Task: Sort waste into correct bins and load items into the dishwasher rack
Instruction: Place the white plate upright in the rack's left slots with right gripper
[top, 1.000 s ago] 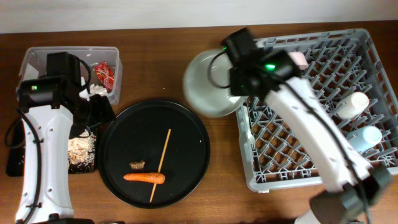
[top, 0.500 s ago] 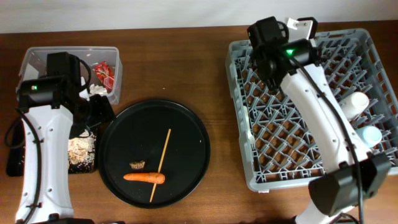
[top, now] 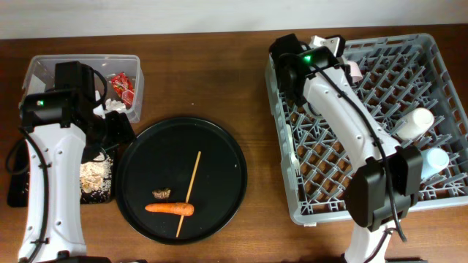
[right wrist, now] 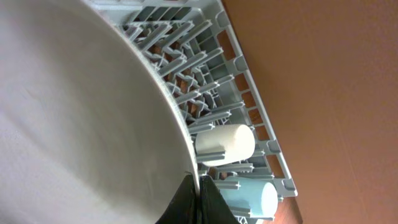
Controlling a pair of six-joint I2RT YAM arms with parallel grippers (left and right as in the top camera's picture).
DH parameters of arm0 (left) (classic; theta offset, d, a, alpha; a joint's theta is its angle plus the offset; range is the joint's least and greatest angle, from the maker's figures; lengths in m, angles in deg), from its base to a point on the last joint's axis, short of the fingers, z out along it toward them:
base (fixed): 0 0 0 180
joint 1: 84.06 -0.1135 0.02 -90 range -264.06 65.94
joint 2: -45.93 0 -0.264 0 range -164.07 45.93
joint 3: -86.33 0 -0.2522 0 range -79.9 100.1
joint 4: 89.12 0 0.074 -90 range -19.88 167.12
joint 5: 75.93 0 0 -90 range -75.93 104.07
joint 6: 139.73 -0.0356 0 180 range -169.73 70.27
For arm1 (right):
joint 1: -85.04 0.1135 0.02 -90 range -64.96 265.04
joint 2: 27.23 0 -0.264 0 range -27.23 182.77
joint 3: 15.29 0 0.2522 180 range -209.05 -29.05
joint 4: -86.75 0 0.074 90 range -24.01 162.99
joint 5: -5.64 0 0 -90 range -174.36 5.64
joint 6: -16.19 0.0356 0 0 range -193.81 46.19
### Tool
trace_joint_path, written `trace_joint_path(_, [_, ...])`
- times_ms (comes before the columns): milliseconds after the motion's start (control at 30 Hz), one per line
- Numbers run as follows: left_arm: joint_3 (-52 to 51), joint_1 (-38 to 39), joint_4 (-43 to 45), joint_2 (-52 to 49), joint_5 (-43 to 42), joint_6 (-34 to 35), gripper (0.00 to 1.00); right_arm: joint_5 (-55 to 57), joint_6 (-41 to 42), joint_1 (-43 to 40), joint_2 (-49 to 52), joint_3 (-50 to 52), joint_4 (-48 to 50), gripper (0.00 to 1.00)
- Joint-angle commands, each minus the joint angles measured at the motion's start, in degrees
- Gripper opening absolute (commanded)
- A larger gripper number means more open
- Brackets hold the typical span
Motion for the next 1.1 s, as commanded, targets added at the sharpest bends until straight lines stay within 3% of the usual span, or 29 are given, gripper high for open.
trace_joint_path(0, [0.13,-0.2,-0.09,0.96,0.61,-0.09,0.76,-1.97,1.18,1.29,0.72,-0.11,-0.48,0.04])
trace_joint_path(400, [0.13,-0.2,-0.33,0.96,0.61,-0.09,0.76,-23.21,1.18,8.57,0.72,-0.11,-0.46,0.05])
trace_joint_path(533, [0.13,-0.2,-0.33,0.96,0.61,-0.09,0.76,-24.11,1.18,10.82,0.66,-0.13,-1.49,0.15])
trace_joint_path(700, [0.13,-0.2,-0.35,0.96,0.61,-0.09,0.76,-24.39,1.22,11.06,-0.9,-0.17,-4.13,0.2])
trace_joint_path(1067, [0.13,-0.2,-0.74,0.96,0.61,-0.09,0.77,-24.79,1.2,7.72,-14.62,-0.17,-4.04,0.35])
